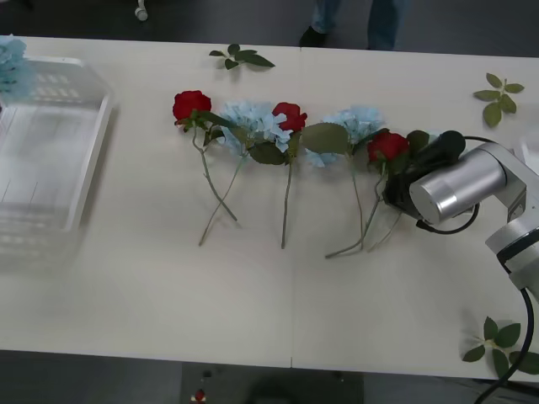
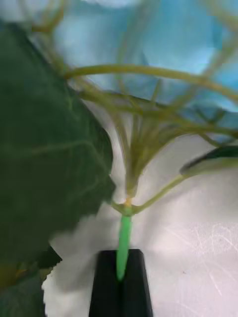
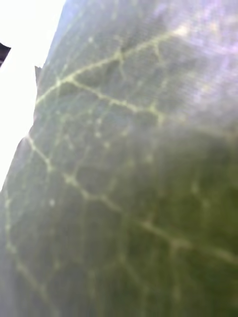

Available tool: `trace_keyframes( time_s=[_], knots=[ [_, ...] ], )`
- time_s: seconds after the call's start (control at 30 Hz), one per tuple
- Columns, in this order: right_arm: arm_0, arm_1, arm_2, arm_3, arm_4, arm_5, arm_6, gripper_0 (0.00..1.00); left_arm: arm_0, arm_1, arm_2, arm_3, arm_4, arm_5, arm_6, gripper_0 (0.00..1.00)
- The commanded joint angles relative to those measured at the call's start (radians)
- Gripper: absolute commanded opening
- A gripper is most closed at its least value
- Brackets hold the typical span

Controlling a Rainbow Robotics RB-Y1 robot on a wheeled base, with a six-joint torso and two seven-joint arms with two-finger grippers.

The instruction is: Put the red flowers into the right box and the blue flowers into the left box

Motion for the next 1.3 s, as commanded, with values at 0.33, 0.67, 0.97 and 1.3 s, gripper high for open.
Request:
trace_keyframes(
  time_s=[0.33, 0.67, 0.97, 1.3],
  knots=[
    [-0.107, -0.199, -0.002, -0.221, -0.206, 0.270, 0.082, 0.00, -0.006, 0.003, 0.027, 0.032, -0.028, -0.070, 0.047, 0.67],
    [-0.147, -0.495, -0.017, -0.456, -0.380, 0.454, 0.126, 0.00, -0.001, 0.003, 0.028, 0.034, -0.034, -0.065, 0.041, 1.00],
    [-0.147, -0.630, -0.103, -0.597, -0.515, 0.385, 0.287, 0.00, -0.004, 0.023, 0.033, -0.003, -0.032, 0.090, 0.014, 1.00],
    [-0.124, -0.832, -0.125, -0.718, -0.858, -0.264, 0.448, 0.00, -0.002, 0.043, 0.295, -0.159, 0.110, 0.665, -0.207, 1.00]
  ],
)
